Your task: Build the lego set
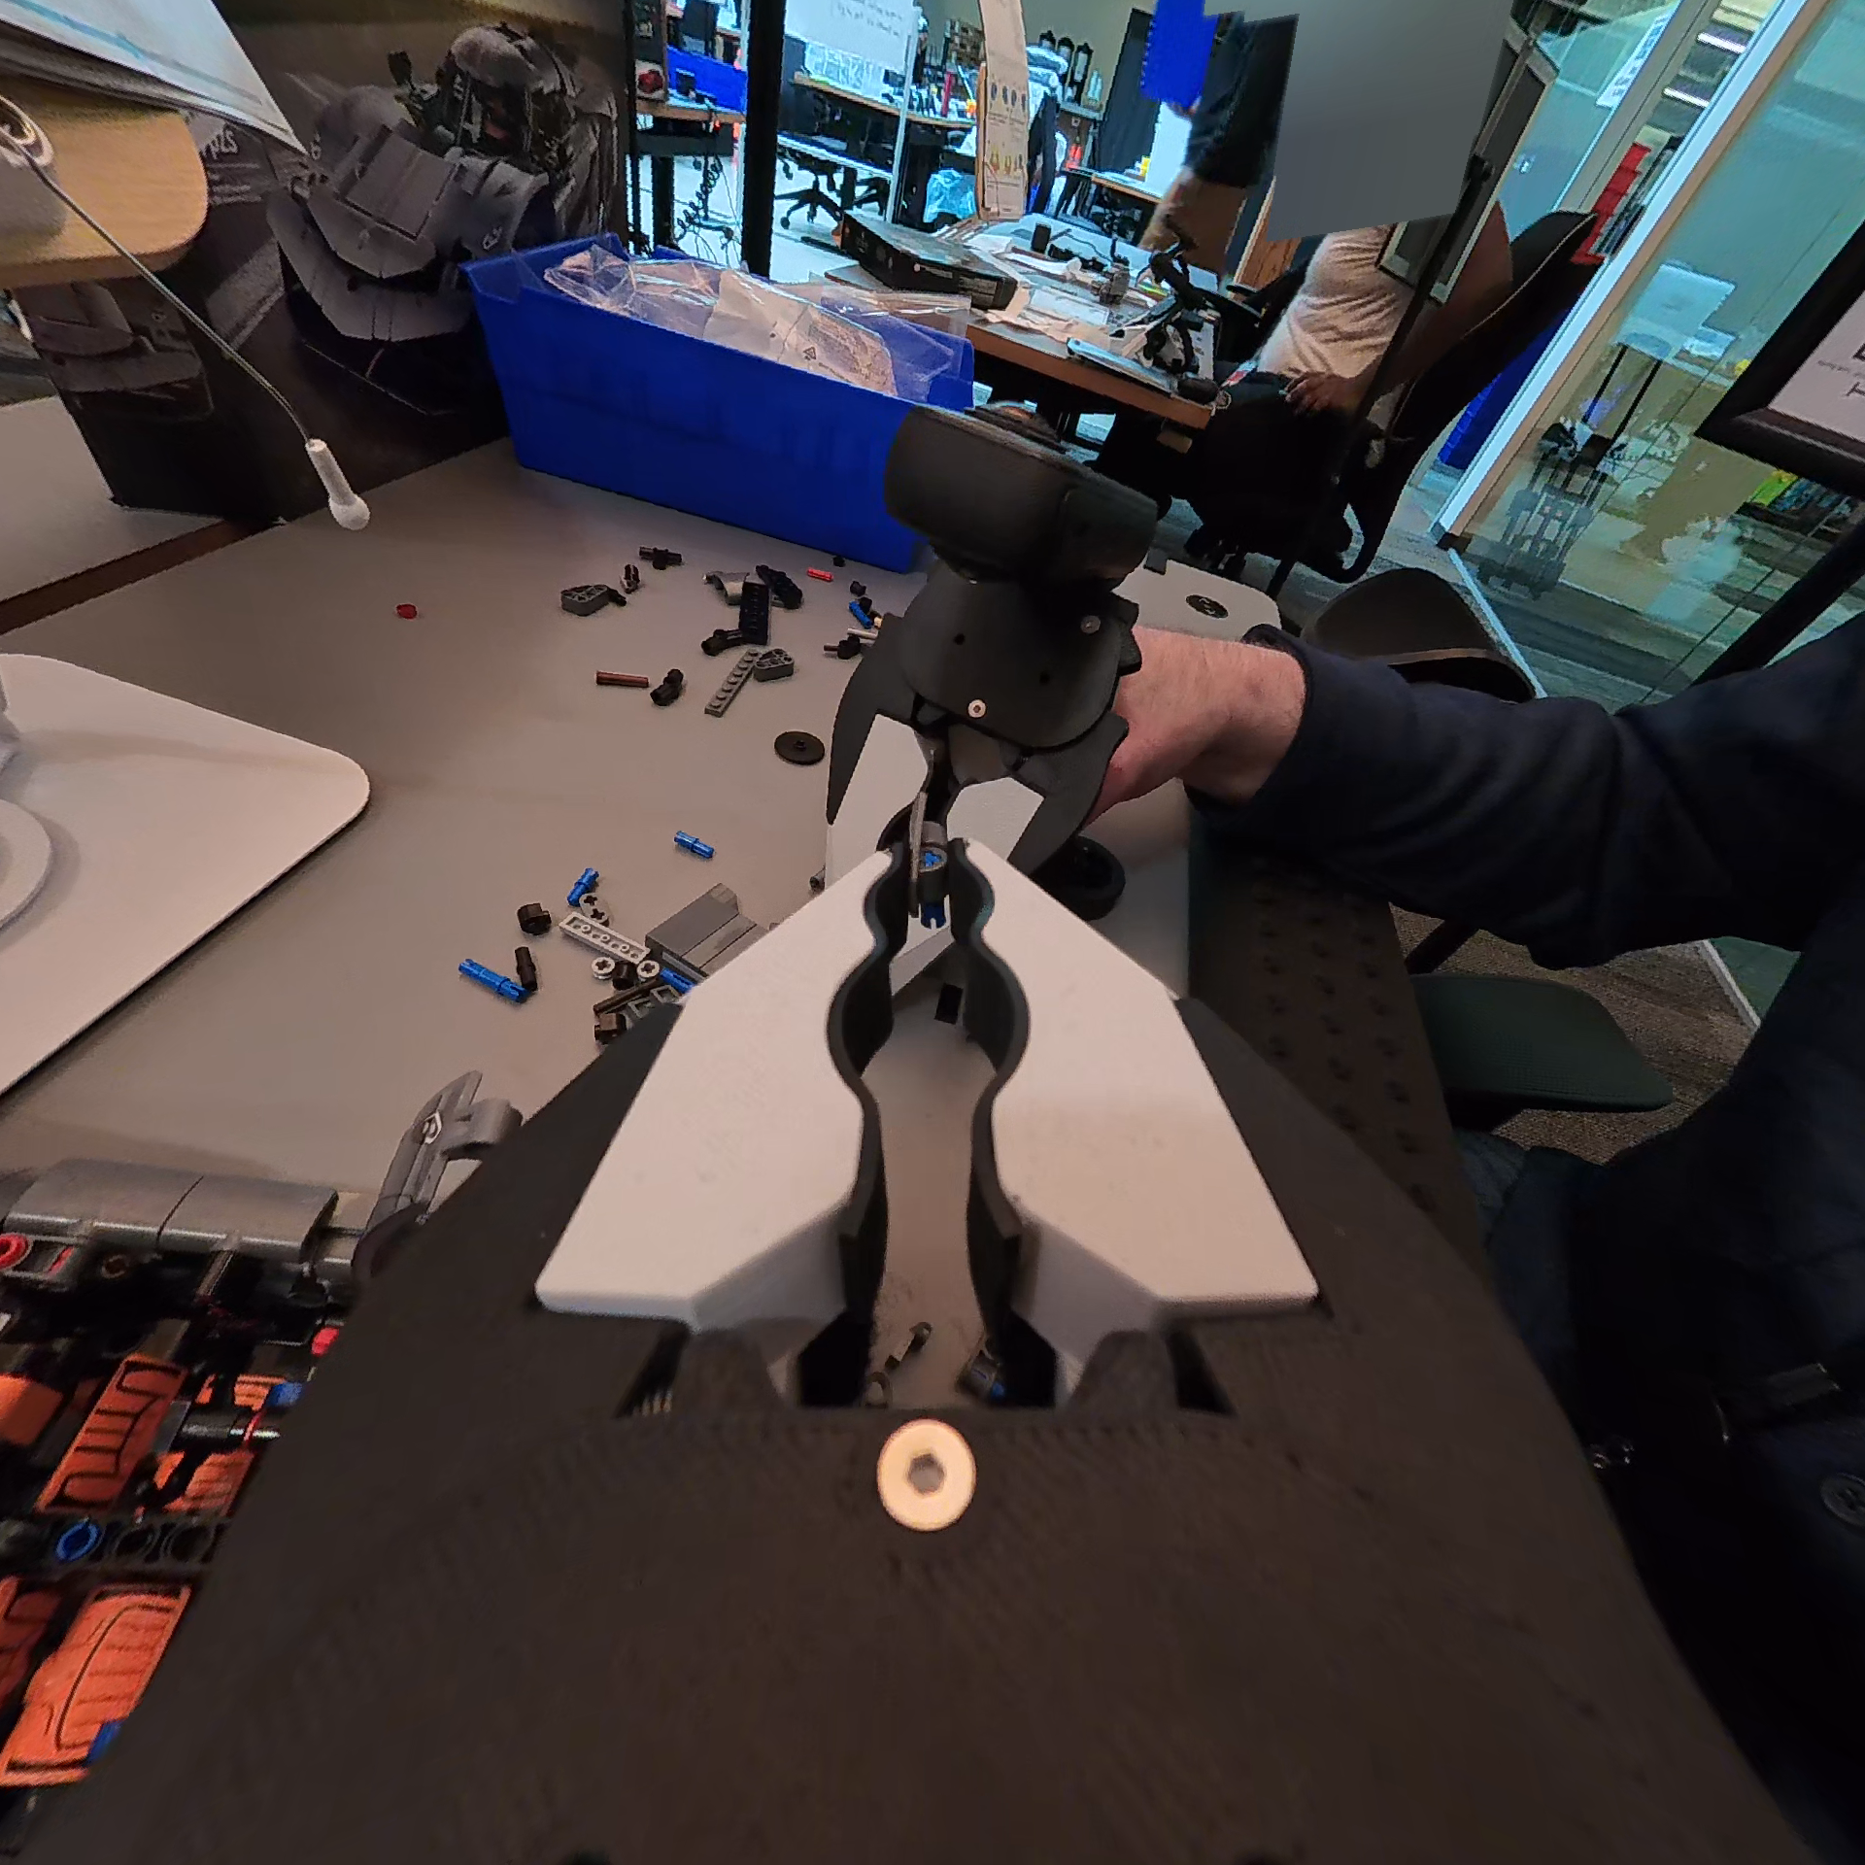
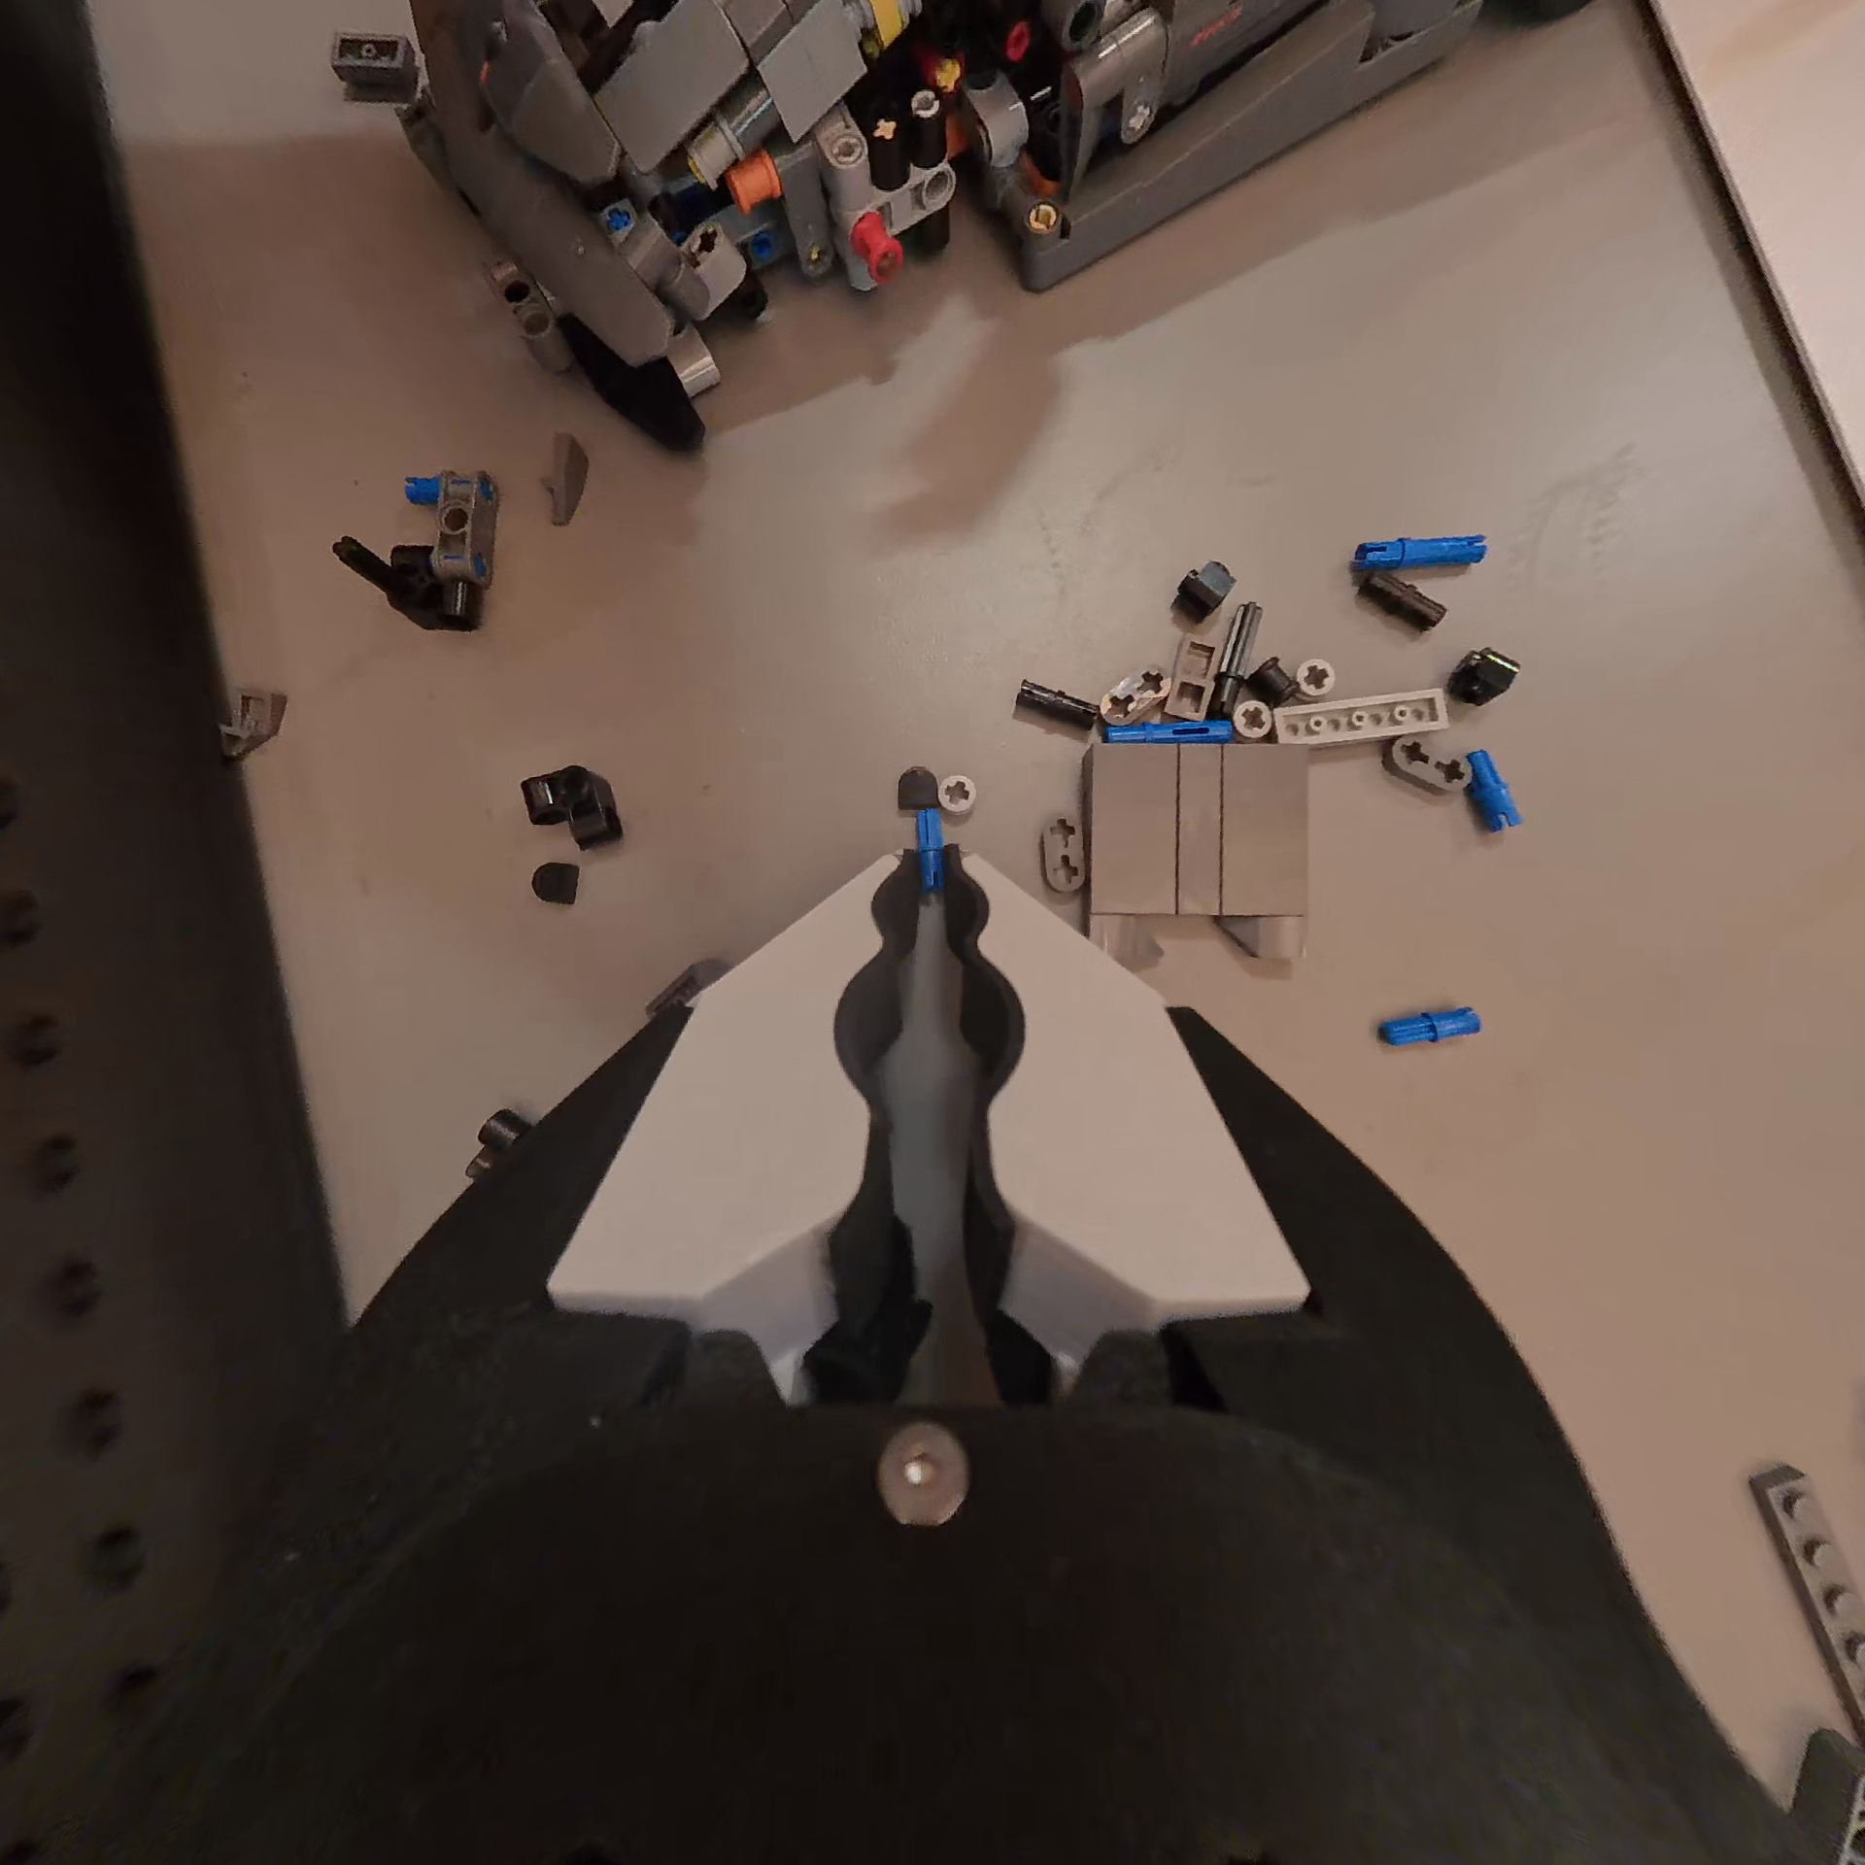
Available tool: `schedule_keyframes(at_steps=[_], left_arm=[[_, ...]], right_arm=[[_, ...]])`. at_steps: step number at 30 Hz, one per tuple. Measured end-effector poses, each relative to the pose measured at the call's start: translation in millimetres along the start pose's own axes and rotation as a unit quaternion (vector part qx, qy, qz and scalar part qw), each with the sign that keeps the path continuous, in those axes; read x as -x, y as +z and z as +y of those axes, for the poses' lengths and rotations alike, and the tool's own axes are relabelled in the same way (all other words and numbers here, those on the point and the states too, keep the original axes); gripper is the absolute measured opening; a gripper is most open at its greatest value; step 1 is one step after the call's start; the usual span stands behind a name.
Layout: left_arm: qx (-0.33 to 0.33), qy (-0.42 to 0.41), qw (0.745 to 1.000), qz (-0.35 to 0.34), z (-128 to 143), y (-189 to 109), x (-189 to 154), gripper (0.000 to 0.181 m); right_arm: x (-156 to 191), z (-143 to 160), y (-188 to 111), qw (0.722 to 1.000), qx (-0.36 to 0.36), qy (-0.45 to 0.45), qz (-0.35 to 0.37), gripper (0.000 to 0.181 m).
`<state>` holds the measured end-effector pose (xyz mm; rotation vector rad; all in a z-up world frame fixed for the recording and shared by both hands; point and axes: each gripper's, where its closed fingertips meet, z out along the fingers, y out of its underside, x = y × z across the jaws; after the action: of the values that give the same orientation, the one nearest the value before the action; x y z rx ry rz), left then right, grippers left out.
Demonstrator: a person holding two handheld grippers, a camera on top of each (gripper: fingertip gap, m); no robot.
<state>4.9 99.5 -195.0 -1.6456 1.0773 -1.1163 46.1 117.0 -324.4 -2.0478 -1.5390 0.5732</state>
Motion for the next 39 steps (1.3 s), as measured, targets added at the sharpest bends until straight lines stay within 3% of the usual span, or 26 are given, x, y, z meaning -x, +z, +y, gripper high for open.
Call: schedule_keyframes(at_steps=[3, 9, 14, 22, 39], left_arm=[[0.002, -0.001, 1.0, 0.004, 1, 0, -1, 0.004], [0.011, 0.001, 1.0, 0.028, 5, 2, -9, 0.004], [0.008, -0.012, 0.998, 0.054, 7, 4, -14, 0.005], [0.022, -0.019, 0.998, 0.059, 14, 10, -15, 0.004], [0.031, -0.045, 0.997, 0.056, 16, 13, -12, 0.005]], right_arm=[[-1, -6, -7, 1.0, -0.014, -0.009, 0.01, 0.001], [17, -59, -55, 0.984, -0.162, -0.069, 0.028, 0.002], [31, -79, -76, 0.966, -0.212, -0.132, 0.063, 0.002], [40, -87, -82, 0.953, -0.222, -0.181, 0.099, 0.001], [36, -84, -75, 0.935, -0.175, -0.251, 0.179, 0.001]])
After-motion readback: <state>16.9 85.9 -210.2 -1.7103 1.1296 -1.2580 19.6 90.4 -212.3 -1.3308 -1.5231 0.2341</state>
